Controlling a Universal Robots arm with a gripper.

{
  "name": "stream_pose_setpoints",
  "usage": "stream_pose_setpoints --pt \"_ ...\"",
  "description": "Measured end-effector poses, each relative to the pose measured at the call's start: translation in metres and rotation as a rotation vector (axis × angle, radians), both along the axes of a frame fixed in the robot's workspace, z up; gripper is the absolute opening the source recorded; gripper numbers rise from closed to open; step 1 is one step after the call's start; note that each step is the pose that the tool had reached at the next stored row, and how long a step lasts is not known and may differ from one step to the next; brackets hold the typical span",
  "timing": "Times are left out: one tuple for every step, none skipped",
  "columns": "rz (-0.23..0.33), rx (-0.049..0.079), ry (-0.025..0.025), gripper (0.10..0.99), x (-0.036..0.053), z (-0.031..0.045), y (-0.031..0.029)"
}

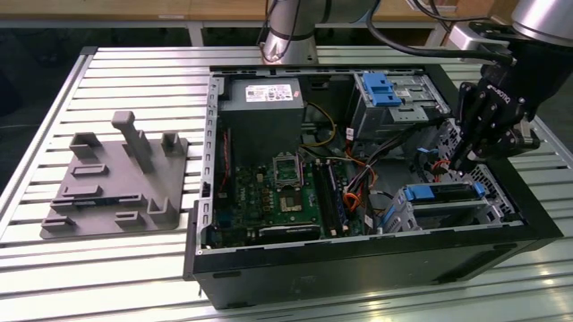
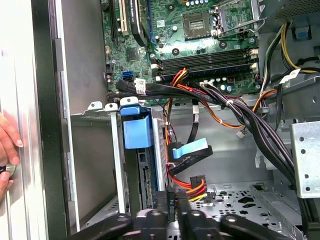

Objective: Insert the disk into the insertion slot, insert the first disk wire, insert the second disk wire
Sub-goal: 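Insert the first disk wire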

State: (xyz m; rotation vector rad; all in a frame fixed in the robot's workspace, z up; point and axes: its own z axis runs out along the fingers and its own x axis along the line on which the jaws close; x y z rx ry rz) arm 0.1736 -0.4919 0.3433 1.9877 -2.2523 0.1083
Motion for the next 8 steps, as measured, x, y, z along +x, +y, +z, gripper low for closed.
stream_pose_setpoints --pt "0.0 0.0 0.0 0.243 0.0 -0.0001 0.0" --pt "0.0 0.0 0.0 0.18 0.0 -0.0001 0.0" --pt "0.0 0.0 0.0 0.165 0.0 -0.0002 0.0" --pt "0.0 0.0 0.0 0.165 0.0 -0.0003 0.0" --pt "0.0 0.0 0.0 0.165 0.0 -0.0004 0.0" --pt "0.0 0.0 0.0 0.165 0.0 -0.0004 0.0" --pt "0.0 0.0 0.0 0.165 0.0 -0.0004 0.0" --pt "0.0 0.0 0.0 0.165 0.0 -0.0004 0.0"
